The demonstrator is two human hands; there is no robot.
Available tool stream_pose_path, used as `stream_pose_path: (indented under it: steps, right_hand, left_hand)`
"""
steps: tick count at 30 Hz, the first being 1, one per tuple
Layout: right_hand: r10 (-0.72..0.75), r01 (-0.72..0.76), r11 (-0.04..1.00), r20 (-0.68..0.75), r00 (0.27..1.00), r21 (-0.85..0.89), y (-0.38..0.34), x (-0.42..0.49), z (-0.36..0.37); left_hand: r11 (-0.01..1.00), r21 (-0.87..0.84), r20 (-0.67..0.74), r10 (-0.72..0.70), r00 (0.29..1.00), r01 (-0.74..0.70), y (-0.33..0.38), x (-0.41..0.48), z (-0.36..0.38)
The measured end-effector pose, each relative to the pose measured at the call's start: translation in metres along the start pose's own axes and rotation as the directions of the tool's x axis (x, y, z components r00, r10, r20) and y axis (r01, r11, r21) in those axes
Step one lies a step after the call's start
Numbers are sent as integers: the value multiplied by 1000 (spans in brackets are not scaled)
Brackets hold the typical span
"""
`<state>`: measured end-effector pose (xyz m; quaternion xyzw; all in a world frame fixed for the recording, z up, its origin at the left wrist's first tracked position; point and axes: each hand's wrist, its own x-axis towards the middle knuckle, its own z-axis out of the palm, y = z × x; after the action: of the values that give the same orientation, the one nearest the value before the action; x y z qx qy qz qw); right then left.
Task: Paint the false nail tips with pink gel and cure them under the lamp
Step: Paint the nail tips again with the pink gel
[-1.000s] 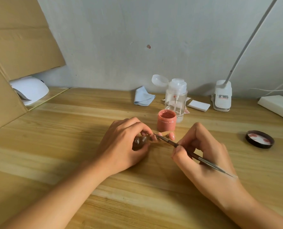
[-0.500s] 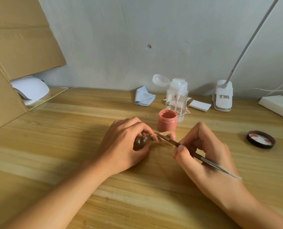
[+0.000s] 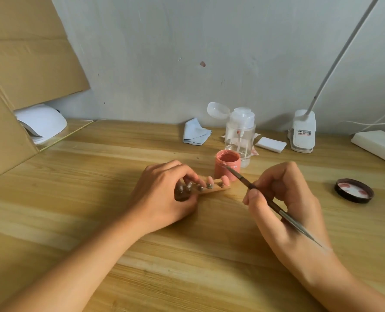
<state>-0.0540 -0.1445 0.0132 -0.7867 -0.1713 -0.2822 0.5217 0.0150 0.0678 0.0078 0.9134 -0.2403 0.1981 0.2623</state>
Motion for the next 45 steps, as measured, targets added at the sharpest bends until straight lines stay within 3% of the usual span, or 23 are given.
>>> stream_pose_path:
  steps: [4,7,12,18,27,32,37,41,43,45]
  right_hand:
    - [34,-34,999,-30,999,9,2,2,0]
    - [68,-67,998,-37,997,14,7,3,0]
    - [94,-92,995,-49,994,43,13,5,-2]
    - [148,-144,983,-32,988,113,17,7,-2]
    - [251,-252,953,33,968,165,22,11,-2]
    - [255,-256,954,26,967,158,21,10,-2]
    - [267,-267,954,16,963,138,17,10,-3]
    - [284,-281,951,-9,959,127,14,11,-3]
    - [289,-285,951,-17,957,121,12,11,-2]
    - [294,-289,950,-25,956,117,11,11,-2]
  left_hand:
    - [955,-75,64,-281,958,285,-23,1,-14]
    - [907,-131,111,-388,915,401,-37,2,-18]
    - [862,-205,148,-441,885,463,-45,2,-25]
    - [861,-189,80,-465,882,472,-55,2,-29]
    - [944,-88,-30,-323,946,319,-60,-1,-26]
    - [986,125,-123,-98,988,113,-51,-2,-26]
    - [955,290,-176,-6,984,57,-48,-3,-36]
    - [968,251,-347,72,935,19,-24,0,-43]
    - [989,145,-320,56,946,-9,0,-1,-34]
    - [999,-10,-197,28,980,-31,20,-5,-14]
